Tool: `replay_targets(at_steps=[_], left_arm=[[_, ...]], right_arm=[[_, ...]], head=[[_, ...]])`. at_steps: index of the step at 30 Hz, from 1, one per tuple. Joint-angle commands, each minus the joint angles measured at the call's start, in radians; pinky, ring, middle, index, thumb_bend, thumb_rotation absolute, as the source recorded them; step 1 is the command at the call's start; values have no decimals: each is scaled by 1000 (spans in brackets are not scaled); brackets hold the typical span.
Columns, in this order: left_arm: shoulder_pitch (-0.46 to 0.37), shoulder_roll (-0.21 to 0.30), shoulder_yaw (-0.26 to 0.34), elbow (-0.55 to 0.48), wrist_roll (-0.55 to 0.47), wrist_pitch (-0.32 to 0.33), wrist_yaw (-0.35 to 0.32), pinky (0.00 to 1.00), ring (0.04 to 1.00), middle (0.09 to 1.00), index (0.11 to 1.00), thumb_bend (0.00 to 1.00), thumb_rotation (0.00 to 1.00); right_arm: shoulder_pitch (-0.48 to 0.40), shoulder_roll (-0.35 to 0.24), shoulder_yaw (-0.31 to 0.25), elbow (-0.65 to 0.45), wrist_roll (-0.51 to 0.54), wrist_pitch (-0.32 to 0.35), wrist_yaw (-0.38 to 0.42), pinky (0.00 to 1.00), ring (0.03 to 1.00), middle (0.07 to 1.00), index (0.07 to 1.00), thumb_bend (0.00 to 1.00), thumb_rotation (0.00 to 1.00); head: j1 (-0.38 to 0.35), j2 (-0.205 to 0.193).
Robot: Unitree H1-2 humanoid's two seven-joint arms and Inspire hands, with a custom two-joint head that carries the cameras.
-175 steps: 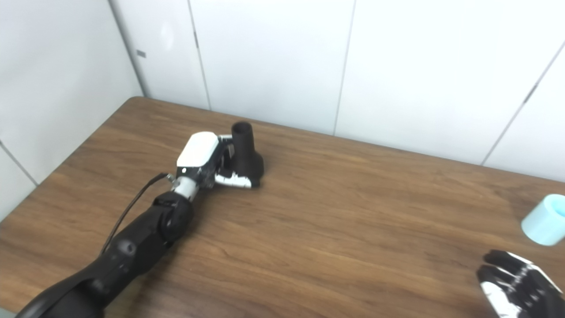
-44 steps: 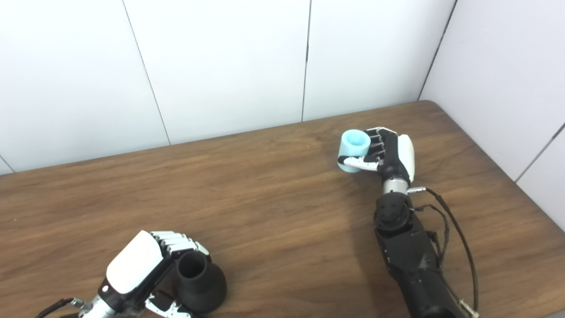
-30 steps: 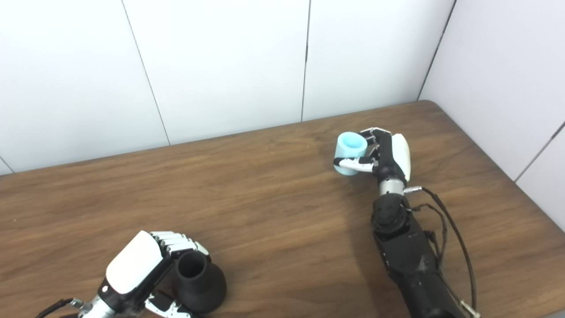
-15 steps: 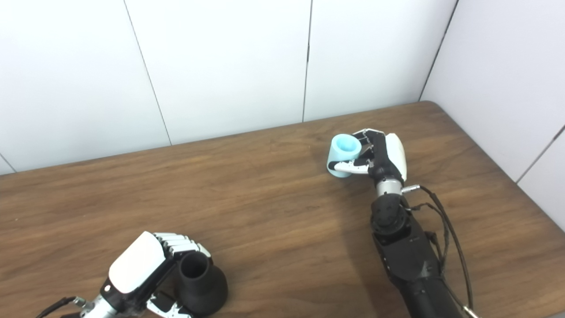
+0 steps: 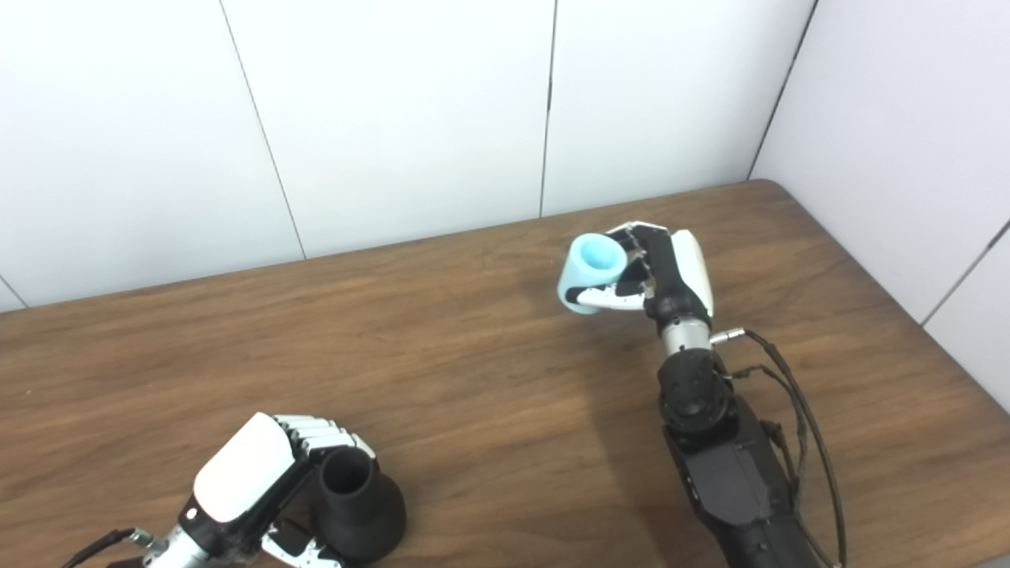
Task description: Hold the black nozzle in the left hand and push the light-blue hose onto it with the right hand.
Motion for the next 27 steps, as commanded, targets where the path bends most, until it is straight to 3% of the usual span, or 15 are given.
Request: replay_targets(at_steps=[1, 7, 12, 18, 27], left_arm=[[69, -17, -36, 59, -25, -16, 19, 411, 509, 486, 483, 523, 0], [66, -32, -50, 78, -59, -16, 14, 380, 506, 482, 489, 522, 0], [57, -41, -66, 98, -61, -16, 16, 373, 499, 480, 492, 522, 0], [56, -52, -59, 112, -60, -16, -13, 376, 498, 486, 483, 522, 0], [76, -78, -51, 129, -79, -16, -40, 366, 492, 482, 487, 522, 0]], right_arm=[[-17, -14, -3, -85, 13, 0, 34, 283, 403, 515, 473, 517, 0], [10, -19, 23, -233, -1, 72, 126, 291, 412, 516, 469, 517, 0], [31, -15, 45, -355, 39, 80, 213, 312, 392, 516, 463, 516, 0], [40, -17, 82, -477, 51, 104, 298, 361, 440, 518, 450, 517, 0], [59, 12, 128, -621, 76, 122, 369, 334, 448, 521, 452, 515, 0]], head=[[12, 4], [48, 13], [69, 16], [99, 20], [158, 38]])
